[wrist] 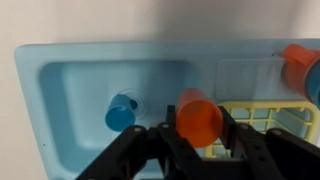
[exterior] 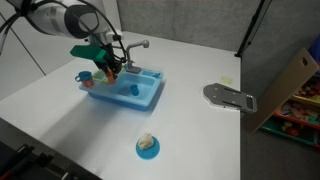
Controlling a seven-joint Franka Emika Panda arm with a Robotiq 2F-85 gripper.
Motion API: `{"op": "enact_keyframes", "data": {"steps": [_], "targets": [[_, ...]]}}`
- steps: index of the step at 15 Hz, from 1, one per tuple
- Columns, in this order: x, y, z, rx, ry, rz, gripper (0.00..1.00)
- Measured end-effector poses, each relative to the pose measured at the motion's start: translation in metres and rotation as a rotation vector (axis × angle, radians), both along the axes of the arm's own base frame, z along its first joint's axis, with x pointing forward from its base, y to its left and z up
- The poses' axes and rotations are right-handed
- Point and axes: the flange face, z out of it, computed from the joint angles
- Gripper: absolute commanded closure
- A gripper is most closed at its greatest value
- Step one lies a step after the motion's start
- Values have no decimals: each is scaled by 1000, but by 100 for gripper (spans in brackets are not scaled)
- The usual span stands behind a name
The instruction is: Pick up the orange cup and put it in the sink
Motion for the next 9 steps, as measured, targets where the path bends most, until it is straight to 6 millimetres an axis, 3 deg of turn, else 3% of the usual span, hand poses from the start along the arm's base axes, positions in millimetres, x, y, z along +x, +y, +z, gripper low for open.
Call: {"op": "enact_keyframes", "data": {"steps": [5,9], "targets": [[13,-17,2,-20,29,-56,83],[19,-27,-16,-34,54,-93,83]]}}
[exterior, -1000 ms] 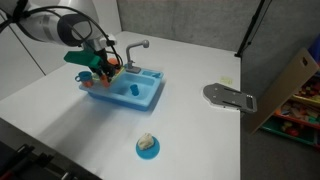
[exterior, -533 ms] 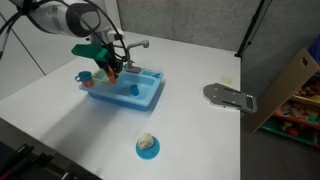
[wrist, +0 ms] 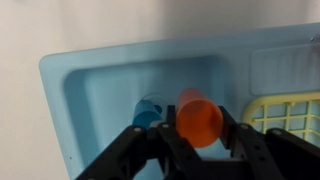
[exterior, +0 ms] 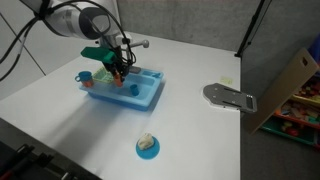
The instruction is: Pick up the orange cup and put it in the sink
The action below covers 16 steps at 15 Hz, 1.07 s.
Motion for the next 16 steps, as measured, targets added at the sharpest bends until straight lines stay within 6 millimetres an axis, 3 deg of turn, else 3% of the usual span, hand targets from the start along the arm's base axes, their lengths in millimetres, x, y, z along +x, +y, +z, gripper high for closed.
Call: {"op": "enact_keyframes", "data": {"steps": [8,16], "targets": [[-5,-13,-42,-18,54,-32,83],[-2,-14,-49,-18,1,-30,83]]}}
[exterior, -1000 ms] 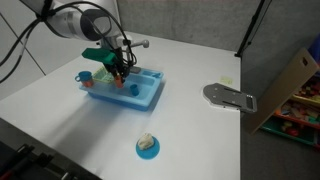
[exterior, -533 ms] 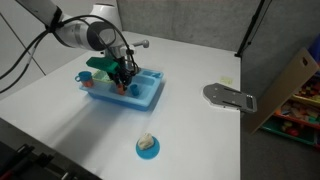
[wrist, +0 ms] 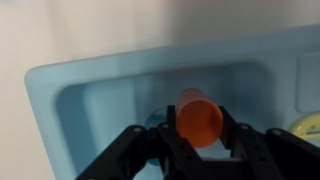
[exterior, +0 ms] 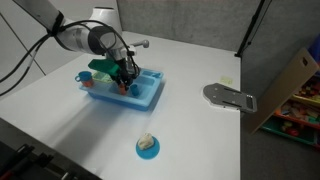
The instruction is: Pick up the orange cup and put it in the sink
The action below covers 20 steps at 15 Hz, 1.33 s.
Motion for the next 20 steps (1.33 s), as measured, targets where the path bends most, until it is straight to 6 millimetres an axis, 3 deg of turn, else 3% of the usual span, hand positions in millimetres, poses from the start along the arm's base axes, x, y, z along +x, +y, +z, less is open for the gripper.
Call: {"op": "enact_keyframes", "data": {"steps": [12,13,14,16,19,20], "targets": [[-4,0,-15,-1,-2,2,83],[-4,0,-15,-1,-1,2,53],[-4,0,-16,-1,0,2,31],[-4,0,-16,-1,1,2,26],[-5,0,-17,-1,1,2,3],[-5,0,-17,-1,1,2,0]]}}
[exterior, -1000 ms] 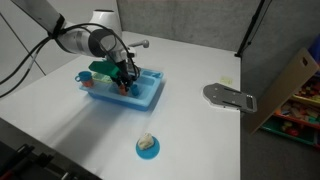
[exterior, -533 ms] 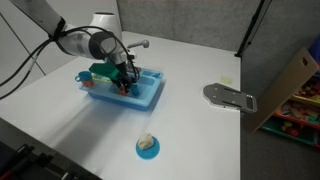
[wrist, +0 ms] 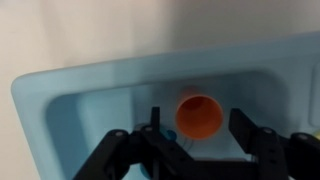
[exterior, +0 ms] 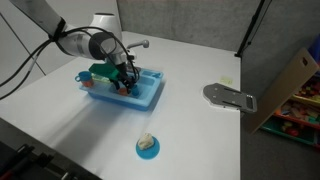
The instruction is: Pick up the orange cup and put it in the sink
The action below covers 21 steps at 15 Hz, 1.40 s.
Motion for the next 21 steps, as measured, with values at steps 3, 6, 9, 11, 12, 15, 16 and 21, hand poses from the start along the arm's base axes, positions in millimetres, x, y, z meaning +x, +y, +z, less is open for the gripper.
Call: {"op": "enact_keyframes", "data": {"steps": [3,6,9,11,12,15,16,21], "targets": [[0,0,0,0,0,0,0],[1,0,5,0,-1,-1,0],[2,-2,19,-2,20,-14,0],[2,-4,33,-7,35,-34,0],[3,-5,41,-13,42,-46,0],[2,-11,62,-35,66,-80,0],[2,-13,68,-44,77,-89,0],[-5,-15,106,-66,136,-105,0]]}}
